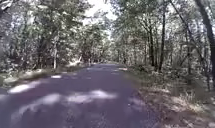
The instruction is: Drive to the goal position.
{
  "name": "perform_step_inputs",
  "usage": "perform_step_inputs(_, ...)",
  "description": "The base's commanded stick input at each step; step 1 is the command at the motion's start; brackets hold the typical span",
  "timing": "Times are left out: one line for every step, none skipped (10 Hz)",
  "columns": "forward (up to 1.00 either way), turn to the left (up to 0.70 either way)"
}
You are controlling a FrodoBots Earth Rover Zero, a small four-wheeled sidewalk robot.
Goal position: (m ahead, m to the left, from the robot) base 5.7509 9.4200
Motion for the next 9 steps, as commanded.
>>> perform_step_inputs(0.7, 0.0)
perform_step_inputs(0.7, 0.0)
perform_step_inputs(0.7, 0.0)
perform_step_inputs(0.7, 0.0)
perform_step_inputs(0.7, 0.0)
perform_step_inputs(0.7, 0.0)
perform_step_inputs(0.7, 0.0)
perform_step_inputs(0.7, 0.0)
perform_step_inputs(0.7, 0.0)
